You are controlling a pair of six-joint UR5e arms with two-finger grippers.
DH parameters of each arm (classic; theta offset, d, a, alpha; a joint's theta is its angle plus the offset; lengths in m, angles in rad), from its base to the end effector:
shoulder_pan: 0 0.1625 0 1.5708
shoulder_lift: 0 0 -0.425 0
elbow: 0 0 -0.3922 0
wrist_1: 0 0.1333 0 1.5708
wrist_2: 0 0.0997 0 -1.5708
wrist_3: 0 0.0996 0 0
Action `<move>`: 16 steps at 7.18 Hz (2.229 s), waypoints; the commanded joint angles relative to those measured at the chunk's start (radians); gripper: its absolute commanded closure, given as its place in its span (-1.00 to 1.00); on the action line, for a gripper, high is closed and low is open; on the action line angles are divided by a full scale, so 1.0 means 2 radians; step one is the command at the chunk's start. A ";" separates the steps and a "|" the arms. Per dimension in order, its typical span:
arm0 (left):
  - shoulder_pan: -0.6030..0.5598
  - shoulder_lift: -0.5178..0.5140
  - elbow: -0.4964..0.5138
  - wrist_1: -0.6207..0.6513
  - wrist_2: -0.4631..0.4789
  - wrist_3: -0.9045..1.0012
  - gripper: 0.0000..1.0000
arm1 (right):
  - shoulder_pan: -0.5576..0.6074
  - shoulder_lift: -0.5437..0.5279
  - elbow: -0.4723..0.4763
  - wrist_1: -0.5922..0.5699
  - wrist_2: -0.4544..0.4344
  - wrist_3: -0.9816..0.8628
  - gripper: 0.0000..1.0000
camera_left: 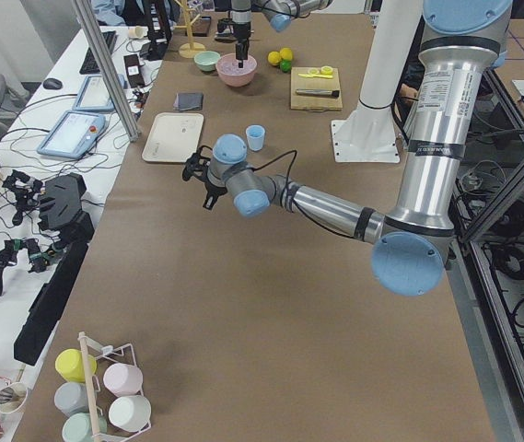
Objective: Put ice and strawberries in cup
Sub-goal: 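Lift the strawberry with the left gripper and carry it over the blue cup, then open the left gripper to drop the strawberry into the cup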
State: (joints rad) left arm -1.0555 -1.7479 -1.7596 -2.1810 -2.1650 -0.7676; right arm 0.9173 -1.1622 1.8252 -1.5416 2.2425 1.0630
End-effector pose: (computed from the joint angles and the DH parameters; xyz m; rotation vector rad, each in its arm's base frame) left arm 0.2111 -0.5301 0.4042 0.4300 0.9997 0.0629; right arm -0.3109 -0.5233 0.3075 -0.0523 -0.9235 0.1476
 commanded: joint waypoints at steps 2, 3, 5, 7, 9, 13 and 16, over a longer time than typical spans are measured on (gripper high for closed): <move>0.095 -0.118 -0.047 0.090 0.043 -0.185 1.00 | 0.000 -0.002 0.000 0.000 -0.001 -0.002 -0.99; 0.152 -0.162 -0.047 0.125 0.095 -0.228 1.00 | 0.001 -0.003 0.000 0.001 -0.001 -0.002 -0.99; 0.256 -0.230 -0.044 0.189 0.190 -0.262 1.00 | 0.001 -0.005 0.000 0.001 -0.003 -0.002 -0.99; 0.275 -0.253 -0.009 0.187 0.215 -0.261 1.00 | 0.001 -0.005 0.001 0.000 -0.003 0.000 -0.99; 0.275 -0.254 0.015 0.185 0.223 -0.251 1.00 | 0.000 -0.002 0.001 0.000 -0.003 0.004 -0.99; 0.275 -0.242 0.031 0.172 0.230 -0.247 -0.94 | 0.000 -0.002 -0.001 0.000 -0.003 -0.001 -0.99; 0.269 -0.230 -0.014 0.178 0.236 -0.243 -0.96 | 0.010 -0.002 0.002 0.000 0.006 -0.003 -0.99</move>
State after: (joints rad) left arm -0.5095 -2.2213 -1.7403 -1.8316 -1.6918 -1.2567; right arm 0.9245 -1.1658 1.8273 -1.5416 2.2449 1.0593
